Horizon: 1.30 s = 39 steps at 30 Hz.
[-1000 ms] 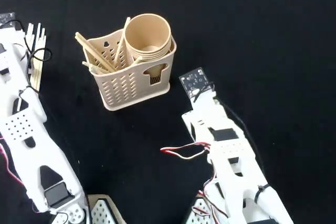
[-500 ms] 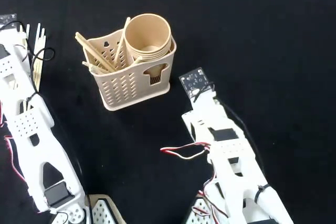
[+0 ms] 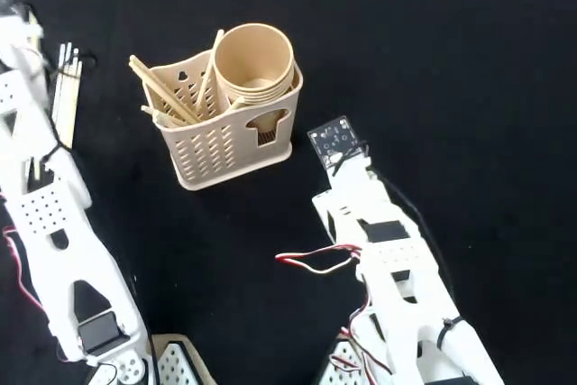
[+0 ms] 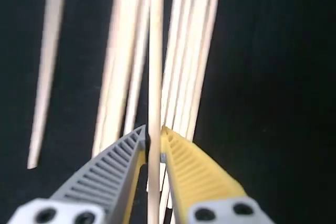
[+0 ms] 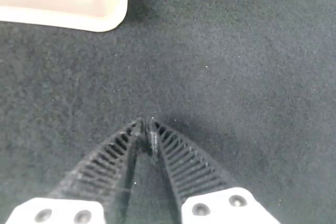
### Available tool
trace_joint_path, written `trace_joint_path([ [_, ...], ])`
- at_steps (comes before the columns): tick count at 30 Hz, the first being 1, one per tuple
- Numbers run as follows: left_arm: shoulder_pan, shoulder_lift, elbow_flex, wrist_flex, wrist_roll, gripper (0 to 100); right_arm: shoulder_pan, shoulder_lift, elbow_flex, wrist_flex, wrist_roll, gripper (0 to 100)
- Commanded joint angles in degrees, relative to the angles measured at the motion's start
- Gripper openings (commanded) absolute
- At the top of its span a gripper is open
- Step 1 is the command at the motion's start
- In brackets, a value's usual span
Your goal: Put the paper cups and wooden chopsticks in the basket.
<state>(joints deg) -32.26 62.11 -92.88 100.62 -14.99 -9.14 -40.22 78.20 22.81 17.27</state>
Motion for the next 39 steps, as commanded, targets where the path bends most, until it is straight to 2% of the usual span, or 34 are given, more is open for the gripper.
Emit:
trace_joint_path([
  [1, -1.19, -12.31, -2.42, 0.53, 5.27, 3, -0.53, -1.71, -0.48, -1.23, 0.44, 1.3],
  [12, -1.54, -29.19, -2.15, 0.79, 16.09, 3, -0.62, -1.71, -0.48, -1.23, 0.44, 1.3],
  [16, 0.57, -39.21, 4.70, 0.79, 17.41, 3, -0.62, -1.71, -0.48, -1.23, 0.44, 1.3],
  [19, 5.58, -52.22, 16.04, 0.62, 17.49, 3, -0.62, -1.71, -0.48, -1.23, 0.44, 1.3],
  [24, 20.18, -72.26, 37.32, -1.76, 17.41, 3, -0.62, -1.71, -0.48, -1.23, 0.44, 1.3],
  [28, 26.24, -79.91, 57.01, -14.07, 18.81, 3, -0.62, -1.71, -0.40, -1.23, 0.44, 1.3],
  [34, 26.42, -98.20, 88.40, -38.07, 23.21, 3, -0.62, -1.71, -0.48, -1.23, 0.44, 1.3],
  [39, 26.42, -119.56, 114.51, -62.77, 23.47, 3, -0.62, -1.71, -0.57, -1.23, 0.44, 1.3],
])
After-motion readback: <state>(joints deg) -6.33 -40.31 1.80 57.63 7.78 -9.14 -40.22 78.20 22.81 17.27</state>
